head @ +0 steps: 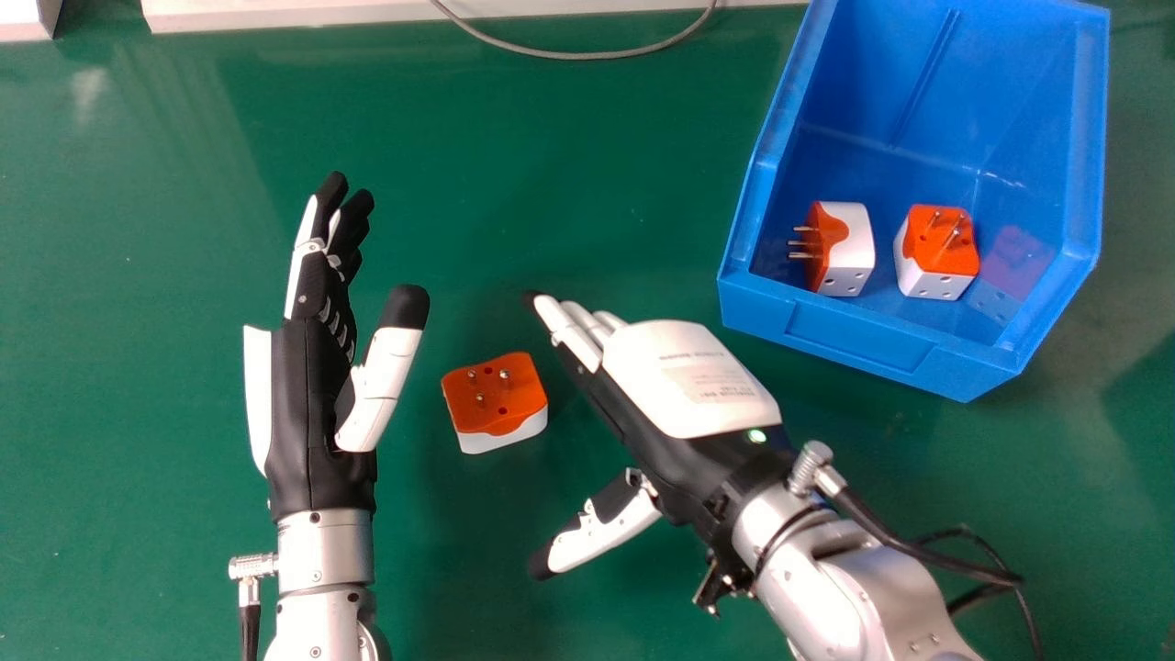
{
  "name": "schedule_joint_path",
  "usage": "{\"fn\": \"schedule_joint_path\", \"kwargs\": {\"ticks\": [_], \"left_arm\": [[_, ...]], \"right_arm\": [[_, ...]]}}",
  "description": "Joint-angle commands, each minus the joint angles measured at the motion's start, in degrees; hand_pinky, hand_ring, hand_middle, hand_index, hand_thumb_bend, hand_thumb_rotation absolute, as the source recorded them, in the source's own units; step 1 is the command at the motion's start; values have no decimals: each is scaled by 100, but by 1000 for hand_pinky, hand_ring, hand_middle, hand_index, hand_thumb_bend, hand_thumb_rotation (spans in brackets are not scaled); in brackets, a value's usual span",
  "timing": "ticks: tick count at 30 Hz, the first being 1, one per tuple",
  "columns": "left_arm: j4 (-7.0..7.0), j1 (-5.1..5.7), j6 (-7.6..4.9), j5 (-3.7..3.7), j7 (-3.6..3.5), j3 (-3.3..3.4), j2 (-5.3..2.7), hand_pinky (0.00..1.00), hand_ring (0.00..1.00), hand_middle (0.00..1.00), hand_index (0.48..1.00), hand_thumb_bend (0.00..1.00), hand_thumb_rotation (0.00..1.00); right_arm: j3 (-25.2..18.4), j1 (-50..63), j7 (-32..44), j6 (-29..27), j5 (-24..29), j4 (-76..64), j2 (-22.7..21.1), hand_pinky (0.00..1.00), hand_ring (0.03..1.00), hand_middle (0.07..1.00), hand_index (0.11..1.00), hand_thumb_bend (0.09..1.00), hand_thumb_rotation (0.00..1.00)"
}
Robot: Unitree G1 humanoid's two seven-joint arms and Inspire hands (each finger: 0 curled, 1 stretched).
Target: Pick all objects and put in blue box
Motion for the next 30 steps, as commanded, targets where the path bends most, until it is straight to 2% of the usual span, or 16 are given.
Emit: {"fn": "schedule_joint_path", "kwargs": {"ticks": [1, 2, 4, 5, 9, 13, 18, 22, 25, 26, 28, 30], "left_arm": [[-65, -45, -85, -8, -27, -41, -4, 959, 923, 905, 917, 928, 783], [-73, -44, -76, -30, -41, -45, -8, 959, 923, 905, 917, 928, 783], [-74, -43, -85, -14, -21, -50, -9, 961, 924, 905, 917, 928, 781], [-78, -40, -83, -45, -45, -51, -20, 961, 924, 905, 917, 928, 781], [-80, -43, -103, -87, -85, -52, -11, 964, 927, 907, 918, 927, 777], [-115, -29, -75, -96, -97, -43, 3, 959, 928, 911, 921, 916, 776], [-121, -34, -96, -81, -86, -40, 14, 953, 928, 910, 920, 915, 777], [-114, -54, -74, -85, -82, -39, 22, 942, 924, 906, 918, 911, 776], [-109, -67, -72, -155, -160, -43, 26, 948, 926, 907, 919, 909, 774], [-106, -71, -77, -148, -150, -41, 30, 948, 926, 907, 919, 909, 774], [-96, -82, -82, -134, -137, -39, 40, 954, 927, 906, 918, 913, 774], [-77, -101, -87, -157, -153, -36, 41, 955, 928, 907, 918, 914, 775]], "right_arm": [[62, -246, -24, 47, -154, 23, 94, 715, 946, 972, 979, 907, 168], [88, -334, -12, 70, -199, 88, 117, 715, 946, 972, 979, 907, 168], [149, -539, 40, 113, -290, 249, 160, 719, 947, 972, 977, 909, 161], [176, -642, 71, 126, -310, 333, 183, 719, 947, 972, 977, 909, 161], [238, -1055, 80, 96, -240, 772, 320, 737, 950, 977, 971, 916, 130], [349, -1559, 47, -12, -223, 1380, 402, 767, 956, 979, 956, 927, 60], [531, -2051, 38, -102, -240, 1950, 501, 771, 956, 970, 942, 936, 41], [694, -2372, 183, -123, -249, 2303, 570, 769, 954, 957, 923, 900, 13], [917, -2702, 41, -335, -291, 2929, 645, 761, 943, 948, 913, 892, 6], [991, -2808, 1, -380, -311, 3143, 684, 761, 943, 948, 913, 892, 6], [1087, -2968, -19, -429, -316, 3440, 746, 744, 927, 932, 902, 833, 3], [1142, -3124, 67, -458, -267, 3679, 816, 737, 921, 928, 899, 793, 2]]}}
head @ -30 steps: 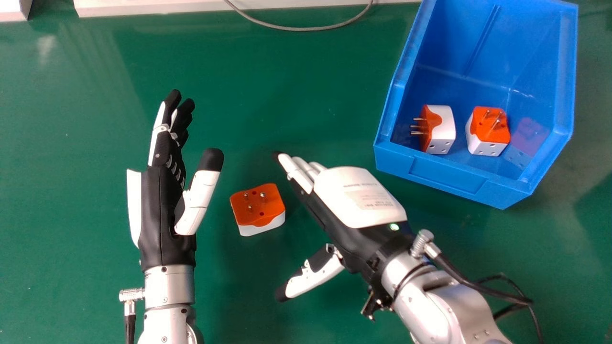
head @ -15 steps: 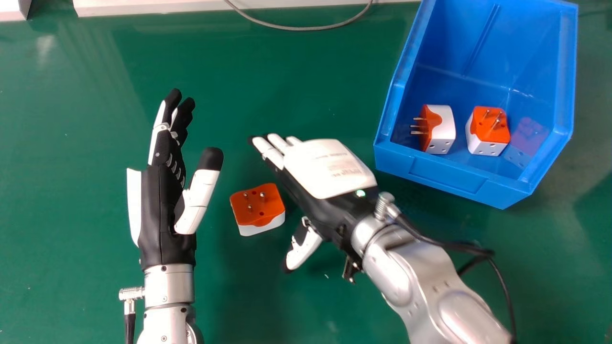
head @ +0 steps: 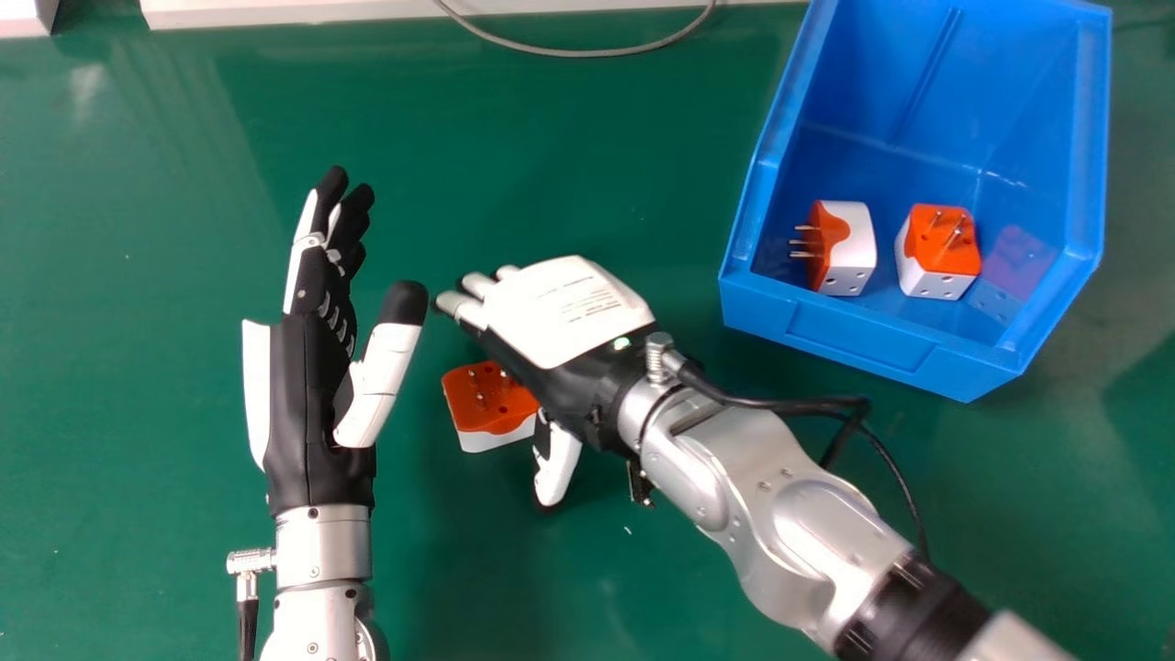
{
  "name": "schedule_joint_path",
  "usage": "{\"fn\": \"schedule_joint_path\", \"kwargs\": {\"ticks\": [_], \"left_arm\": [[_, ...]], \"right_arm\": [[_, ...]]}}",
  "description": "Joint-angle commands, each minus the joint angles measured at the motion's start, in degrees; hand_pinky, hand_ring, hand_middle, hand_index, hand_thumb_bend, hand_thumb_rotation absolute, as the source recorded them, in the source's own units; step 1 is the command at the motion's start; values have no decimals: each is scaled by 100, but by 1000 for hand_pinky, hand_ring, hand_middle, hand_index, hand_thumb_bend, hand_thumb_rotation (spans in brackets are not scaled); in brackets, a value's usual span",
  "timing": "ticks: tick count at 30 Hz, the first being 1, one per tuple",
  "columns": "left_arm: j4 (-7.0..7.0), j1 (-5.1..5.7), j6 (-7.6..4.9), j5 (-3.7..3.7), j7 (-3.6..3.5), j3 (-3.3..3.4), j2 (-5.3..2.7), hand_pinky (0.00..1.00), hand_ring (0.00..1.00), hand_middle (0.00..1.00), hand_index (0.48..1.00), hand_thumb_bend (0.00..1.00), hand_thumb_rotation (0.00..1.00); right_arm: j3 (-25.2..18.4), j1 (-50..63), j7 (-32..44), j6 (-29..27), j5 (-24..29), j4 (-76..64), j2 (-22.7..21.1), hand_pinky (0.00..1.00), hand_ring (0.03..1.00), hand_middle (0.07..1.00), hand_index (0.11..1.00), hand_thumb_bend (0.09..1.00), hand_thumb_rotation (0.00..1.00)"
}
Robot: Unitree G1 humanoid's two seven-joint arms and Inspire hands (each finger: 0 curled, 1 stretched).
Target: Pick all objects and put in blue box
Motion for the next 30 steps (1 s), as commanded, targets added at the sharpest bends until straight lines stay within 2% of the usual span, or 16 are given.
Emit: {"fn": "schedule_joint_path", "kwargs": {"ticks": [1, 4, 8, 12, 15, 19, 22, 25, 26, 28, 29, 30], "left_arm": [[-24, -78, -100, -59, -49, -6, 5, 956, 929, 907, 918, 914, 775], [7, -122, -108, -114, -87, 1, -2, 963, 930, 906, 917, 914, 771], [46, -165, -129, -64, -32, 9, 11, 965, 929, 905, 916, 917, 771], [60, -175, -108, -103, -72, 1, 6, 964, 928, 905, 915, 921, 774], [54, -179, -114, -56, -22, 0, 6, 966, 928, 905, 915, 925, 772], [49, -179, -107, -123, -79, -3, -12, 965, 927, 903, 915, 927, 772], [59, -177, -98, -118, -78, -1, -12, 966, 927, 903, 915, 928, 771], [62, -176, -89, -130, -99, 3, -18, 969, 928, 903, 915, 930, 770], [50, -168, -74, -130, -99, 3, -22, 970, 928, 903, 915, 931, 770], [51, -161, -78, -89, -64, 5, -16, 970, 928, 903, 915, 931, 770], [55, -161, -87, -78, -52, 7, -15, 971, 929, 903, 915, 933, 768], [62, -164, -98, -71, -43, 10, -15, 971, 929, 903, 915, 933, 768]], "right_arm": [[97, -216, 54, -59, -21, 244, 91, 734, 920, 927, 899, 778, 1], [105, -384, 213, -94, 70, 465, 141, 730, 920, 928, 900, 766, 0], [108, -559, 381, -112, 133, 689, 171, 739, 925, 931, 906, 759, 0], [78, -649, 651, 21, 251, 729, 177, 755, 920, 926, 909, 746, 0], [85, -676, 849, 207, 243, 671, 171, 772, 903, 916, 906, 721, 0], [154, -767, 1026, 439, 182, 805, 229, 776, 882, 902, 897, 709, 0], [214, -822, 1192, 535, 155, 772, 215, 770, 865, 886, 883, 706, 0], [44, -621, 1057, 498, 357, 521, 122, 762, 837, 861, 864, 700, 0], [14, -583, 1008, 465, 403, 484, 96, 737, 792, 817, 819, 701, 0], [-6, -562, 928, 415, 444, 481, 69, 737, 792, 817, 819, 701, 0], [13, -564, 847, 373, 430, 497, 50, 678, 734, 752, 792, 672, 0], [42, -565, 739, 326, 402, 512, 29, 678, 734, 752, 792, 672, 0]]}}
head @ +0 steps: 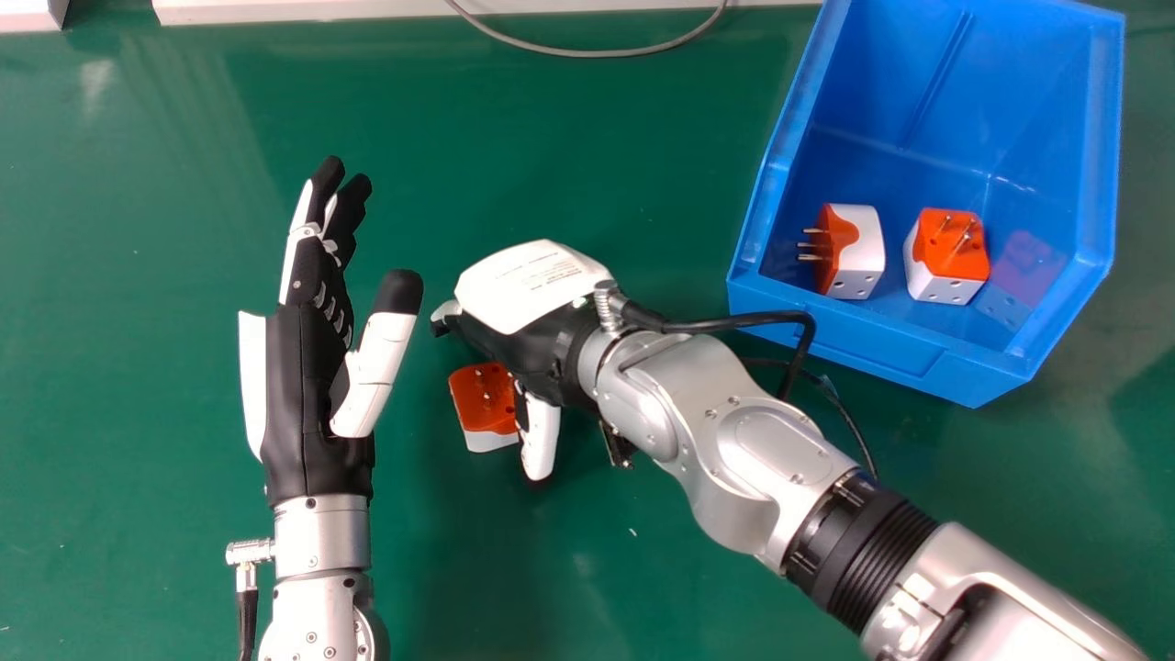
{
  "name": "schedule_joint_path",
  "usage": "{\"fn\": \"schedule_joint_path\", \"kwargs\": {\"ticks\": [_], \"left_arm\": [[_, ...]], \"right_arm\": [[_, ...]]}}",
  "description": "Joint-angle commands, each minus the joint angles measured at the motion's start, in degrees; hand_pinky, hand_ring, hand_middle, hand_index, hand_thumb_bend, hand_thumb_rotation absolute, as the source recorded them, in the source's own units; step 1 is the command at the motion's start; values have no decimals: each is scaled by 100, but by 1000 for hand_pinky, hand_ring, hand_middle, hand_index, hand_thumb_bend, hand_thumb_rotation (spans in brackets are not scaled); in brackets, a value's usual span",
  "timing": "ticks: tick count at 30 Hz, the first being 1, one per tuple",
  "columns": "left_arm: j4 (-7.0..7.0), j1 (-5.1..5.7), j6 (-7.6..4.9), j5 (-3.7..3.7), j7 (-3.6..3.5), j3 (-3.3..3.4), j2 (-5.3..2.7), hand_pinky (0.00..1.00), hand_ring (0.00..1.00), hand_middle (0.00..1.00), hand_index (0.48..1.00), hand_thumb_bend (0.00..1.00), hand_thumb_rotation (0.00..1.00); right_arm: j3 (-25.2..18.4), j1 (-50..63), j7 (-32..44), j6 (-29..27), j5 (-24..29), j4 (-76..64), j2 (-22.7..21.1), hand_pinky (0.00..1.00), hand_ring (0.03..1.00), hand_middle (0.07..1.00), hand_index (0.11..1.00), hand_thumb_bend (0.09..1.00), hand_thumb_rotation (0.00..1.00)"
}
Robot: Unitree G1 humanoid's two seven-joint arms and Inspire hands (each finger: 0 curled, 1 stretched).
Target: Pick all objects and put in blue box
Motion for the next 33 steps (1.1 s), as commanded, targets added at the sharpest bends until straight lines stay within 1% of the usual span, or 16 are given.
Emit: {"fn": "schedule_joint_path", "kwargs": {"ticks": [1, 2, 4, 5, 6, 7, 9, 11, 13, 15, 17, 24, 26, 29, 31, 33], "left_arm": [[-11, -55, -98, 19, 26, -2, -11, 971, 929, 903, 915, 933, 768], [-2, -60, -108, 5, 15, 0, -12, 970, 928, 903, 915, 932, 768], [4, -63, -106, -15, -2, 4, -20, 970, 928, 903, 915, 932, 768], [8, -64, -103, -10, 4, 6, -24, 971, 929, 902, 914, 930, 765], [10, -65, -101, -6, 9, 8, -27, 971, 929, 902, 914, 930, 765], [8, -63, -94, -4, 9, 7, -28, 973, 929, 902, 914, 930, 763], [7, -57, -84, 43, 52, 5, -25, 975, 928, 902, 914, 932, 762], [9, -56, -92, 69, 88, 4, -27, 974, 928, 902, 913, 934, 763], [-2, -49, -83, 43, 70, -7, -31, 972, 926, 902, 913, 932, 764], [-1, -46, -83, 9, 44, -10, -36, 971, 927, 903, 913, 932, 764], [8, -51, -92, 2, 44, -7, -38, 972, 928, 904, 914, 933, 764], [22, -57, -112, 24, 58, -10, -35, 979, 930, 904, 915, 930, 760], [23, -54, -115, 53, 94, -9, -36, 979, 930, 904, 915, 928, 759], [14, -47, -106, 49, 95, -13, -44, 979, 928, 903, 915, 926, 759], [6, -36, -98, 91, 134, -17, -40, 977, 927, 902, 915, 925, 759], [15, -33, -106, 91, 135, -19, -40, 976, 927, 902, 915, 926, 758]], "right_arm": [[47, 150, -88, -64, -39, 24, -133, 678, 734, 752, 792, 672, 0], [84, 141, -154, -78, -77, 29, -144, 617, 676, 699, 769, 648, 0], [120, 151, -333, -111, -125, 23, -161, 617, 676, 699, 769, 648, 0], [132, 162, -432, -124, -139, 17, -170, 552, 614, 655, 746, 630, 0], [138, 170, -499, -132, -146, 13, -176, 552, 614, 655, 746, 630, 0], [133, 174, -537, -127, -145, 14, -171, 503, 567, 621, 728, 616, 0], [102, 192, -631, -175, -114, -4, -182, 434, 503, 571, 699, 595, 0], [87, 210, -786, -262, -107, -12, -211, 409, 481, 554, 688, 587, 0], [69, 227, -892, -328, -103, -22, -235, 385, 459, 539, 678, 581, 0], [38, 249, -1000, -386, -78, -19, -247, 370, 447, 537, 670, 570, 0], [22, 258, -1070, -438, -57, -22, -266, 359, 438, 534, 662, 560, 0], [12, 255, -1130, -519, -57, -30, -303, 332, 395, 505, 613, 529, 0], [-8, 267, -1122, -522, -39, -58, -308, 328, 388, 499, 604, 524, 0], [-12, 270, -1091, -516, -53, -95, -320, 324, 390, 504, 582, 522, 0], [-16, 268, -1057, -516, -59, -109, -327, 318, 392, 508, 564, 520, 0], [-5, 268, -1048, -503, -87, -122, -333, 314, 393, 510, 549, 519, 0]]}}
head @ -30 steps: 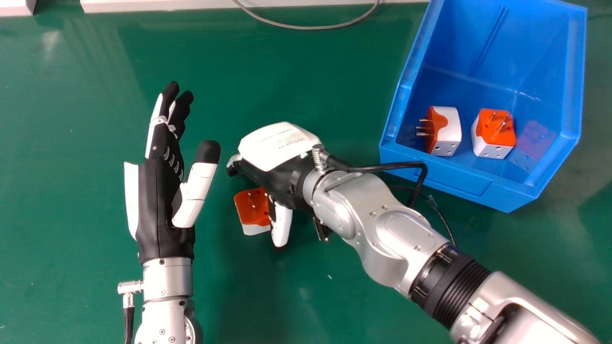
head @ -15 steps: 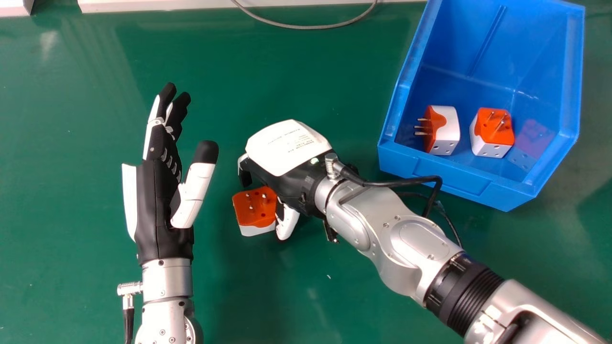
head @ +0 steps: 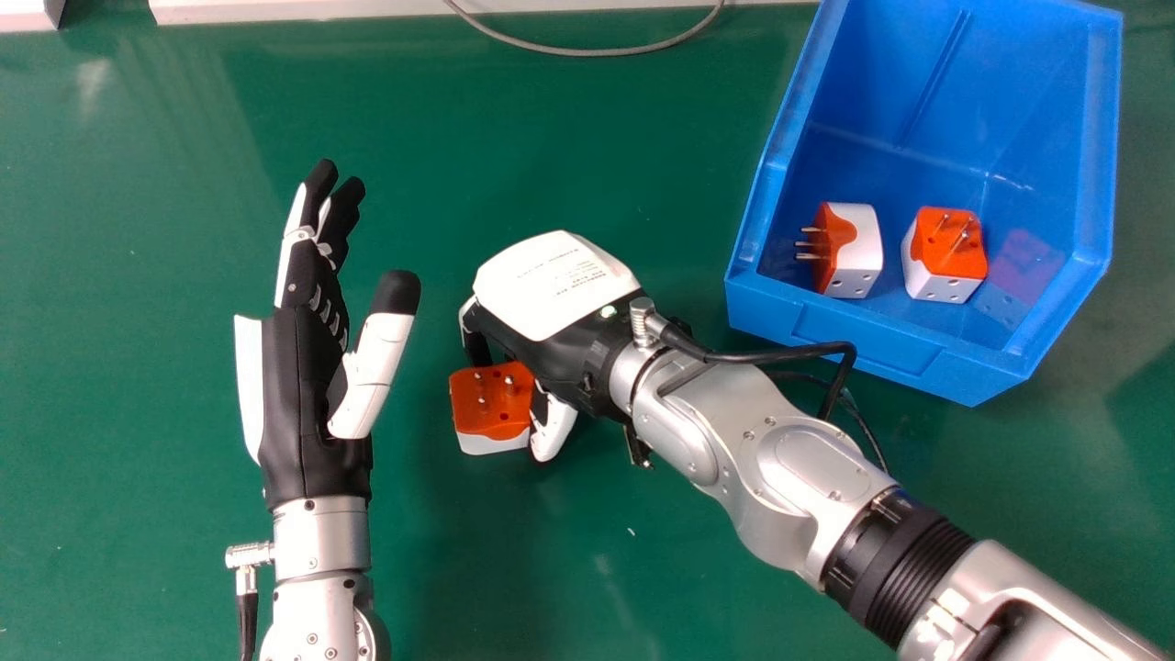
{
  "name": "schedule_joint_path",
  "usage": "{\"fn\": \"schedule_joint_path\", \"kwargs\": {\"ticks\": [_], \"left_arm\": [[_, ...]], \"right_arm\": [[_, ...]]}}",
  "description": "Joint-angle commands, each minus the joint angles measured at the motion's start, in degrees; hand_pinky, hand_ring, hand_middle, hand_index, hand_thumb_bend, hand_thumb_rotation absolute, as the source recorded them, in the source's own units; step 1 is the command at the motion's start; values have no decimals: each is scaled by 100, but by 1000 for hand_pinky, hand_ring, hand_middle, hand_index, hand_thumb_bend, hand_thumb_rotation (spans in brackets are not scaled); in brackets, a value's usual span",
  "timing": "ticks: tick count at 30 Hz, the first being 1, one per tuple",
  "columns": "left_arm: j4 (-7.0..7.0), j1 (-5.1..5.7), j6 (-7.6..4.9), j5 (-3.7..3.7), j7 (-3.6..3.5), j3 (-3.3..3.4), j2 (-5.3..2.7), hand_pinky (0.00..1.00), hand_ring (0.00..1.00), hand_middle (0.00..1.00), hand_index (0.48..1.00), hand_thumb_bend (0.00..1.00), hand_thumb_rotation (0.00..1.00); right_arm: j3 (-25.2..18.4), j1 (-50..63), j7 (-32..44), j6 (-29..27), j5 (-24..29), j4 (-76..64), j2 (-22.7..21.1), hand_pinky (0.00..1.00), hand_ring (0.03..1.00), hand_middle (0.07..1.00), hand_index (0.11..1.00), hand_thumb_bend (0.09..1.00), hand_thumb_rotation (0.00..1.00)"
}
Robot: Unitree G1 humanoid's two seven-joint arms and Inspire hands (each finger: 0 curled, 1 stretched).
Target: Pick all objects and put in blue box
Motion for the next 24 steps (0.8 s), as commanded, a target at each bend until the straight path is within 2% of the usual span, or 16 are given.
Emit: {"fn": "schedule_joint_path", "kwargs": {"ticks": [1, 3, 5, 10, 14, 17, 21, 23, 24], "left_arm": [[-14, -33, -112, 57, 19, -34, -30, 974, 926, 902, 915, 927, 759], [-10, -33, -129, 23, -12, -31, -38, 974, 926, 902, 915, 927, 759], [-4, -36, -143, 23, -11, -28, -39, 972, 926, 902, 915, 927, 759], [4, -41, -137, 78, 57, -23, -32, 968, 924, 902, 916, 922, 757], [-8, -38, -112, 42, 36, -30, -48, 966, 921, 899, 913, 921, 756], [-20, -33, -106, 65, 51, -37, -45, 965, 921, 899, 913, 921, 756], [4, -50, -113, 49, 33, -32, -37, 961, 919, 899, 912, 922, 754], [18, -61, -132, 18, 1, -29, -42, 958, 918, 899, 912, 926, 751], [26, -68, -137, 34, 17, -26, -40, 958, 918, 899, 912, 926, 751]], "right_arm": [[-54, -4, -62, 34, -34, -146, -45, 312, 385, 502, 553, 516, 0], [-50, 6, -66, 45, -44, -153, -39, 312, 385, 502, 553, 516, 0], [-53, 2, -20, 49, -31, -151, -31, 309, 379, 496, 556, 513, 0], [-59, -8, 18, 43, -25, -189, -37, 304, 388, 508, 524, 514, 0], [-84, 13, -89, 18, -23, -210, -50, 293, 392, 513, 508, 514, 0], [-123, 20, -117, -19, 20, -210, -62, 292, 384, 503, 520, 512, 0], [-176, 35, -206, -25, 18, -209, -68, 297, 374, 490, 536, 509, 0], [-230, 58, -279, -58, 61, -213, -65, 300, 383, 501, 520, 511, 0], [-260, 72, -325, -63, 73, -222, -64, 300, 383, 501, 520, 511, 0]]}}
